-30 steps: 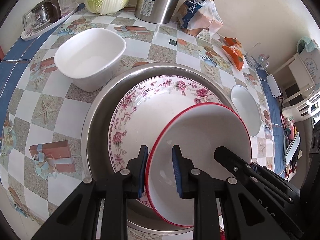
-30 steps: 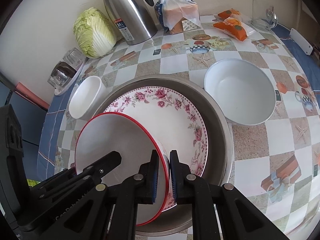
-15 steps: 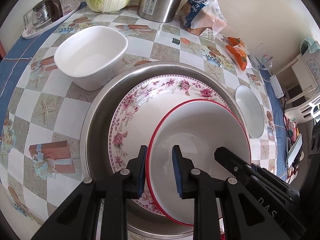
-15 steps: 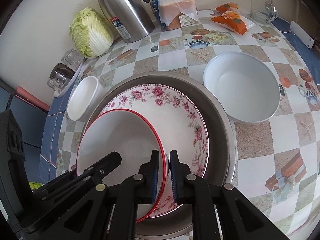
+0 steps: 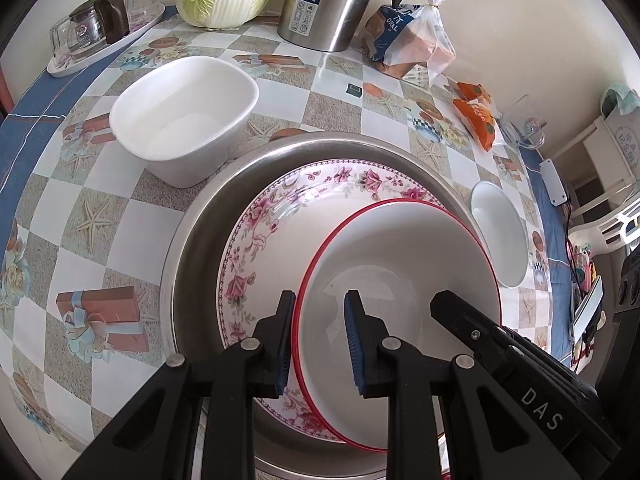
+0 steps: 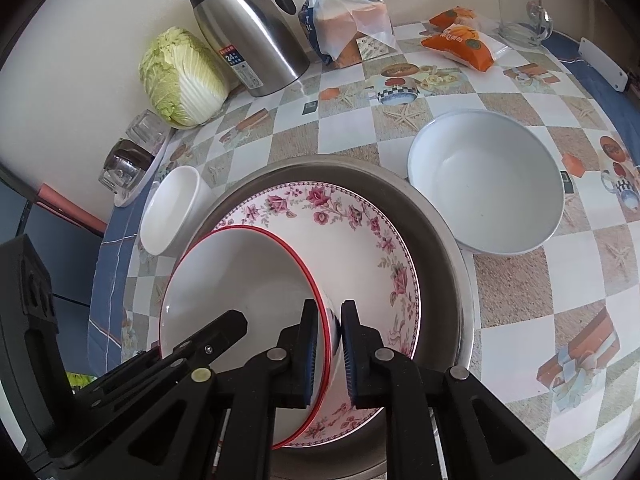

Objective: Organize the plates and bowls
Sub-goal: 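Lower the strawberry bowl onto the rose-patterned plate with both grippers, then open both grippers and release the strawberry bowl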

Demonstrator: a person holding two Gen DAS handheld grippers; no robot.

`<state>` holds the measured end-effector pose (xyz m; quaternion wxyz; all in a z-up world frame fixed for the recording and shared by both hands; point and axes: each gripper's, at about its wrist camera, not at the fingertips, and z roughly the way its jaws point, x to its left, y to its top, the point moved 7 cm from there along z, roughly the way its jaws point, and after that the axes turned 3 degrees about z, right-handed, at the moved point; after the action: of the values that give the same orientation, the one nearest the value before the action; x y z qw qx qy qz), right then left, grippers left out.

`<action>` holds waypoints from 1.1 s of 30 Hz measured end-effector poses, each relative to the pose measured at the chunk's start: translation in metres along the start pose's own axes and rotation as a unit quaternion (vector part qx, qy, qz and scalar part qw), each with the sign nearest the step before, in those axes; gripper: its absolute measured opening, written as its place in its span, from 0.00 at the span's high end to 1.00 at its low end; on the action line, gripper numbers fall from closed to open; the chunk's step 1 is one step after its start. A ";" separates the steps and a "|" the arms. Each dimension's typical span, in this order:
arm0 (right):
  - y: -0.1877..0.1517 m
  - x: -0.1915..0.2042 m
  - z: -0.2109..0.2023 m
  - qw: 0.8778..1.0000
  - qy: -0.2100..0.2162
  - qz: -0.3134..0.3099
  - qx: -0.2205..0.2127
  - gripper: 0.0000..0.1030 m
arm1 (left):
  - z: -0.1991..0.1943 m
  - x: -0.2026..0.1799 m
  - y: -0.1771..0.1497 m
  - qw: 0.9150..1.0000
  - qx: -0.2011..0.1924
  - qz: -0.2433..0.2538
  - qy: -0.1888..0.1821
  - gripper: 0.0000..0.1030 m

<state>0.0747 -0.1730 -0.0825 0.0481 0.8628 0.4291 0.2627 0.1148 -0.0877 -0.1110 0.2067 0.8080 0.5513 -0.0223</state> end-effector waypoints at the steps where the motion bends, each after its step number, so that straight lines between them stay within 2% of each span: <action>1: 0.000 -0.001 0.001 1.000 0.003 0.004 0.000 0.86 | 0.000 0.000 0.001 1.000 -0.001 -0.002 -0.002 0.77; 14: 0.003 -0.002 0.000 1.000 0.012 0.014 -0.002 0.86 | -0.003 0.002 0.002 1.000 -0.005 -0.009 -0.005 0.77; 18: 0.004 -0.003 -0.001 1.000 0.016 0.019 -0.003 0.86 | -0.006 0.001 0.004 1.000 -0.011 -0.009 -0.005 0.74; 28: 0.012 0.003 -0.023 0.999 0.017 0.008 -0.035 0.86 | -0.027 -0.001 0.012 0.999 -0.050 -0.007 0.003 0.73; 33: 0.016 0.004 -0.036 0.998 0.017 0.005 -0.056 0.86 | -0.039 0.002 0.015 0.997 -0.069 -0.012 0.008 0.62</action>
<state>0.0700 -0.1851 -0.0448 0.0875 0.8563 0.4103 0.3014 0.1220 -0.0769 -0.0714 0.2574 0.7853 0.5627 0.0201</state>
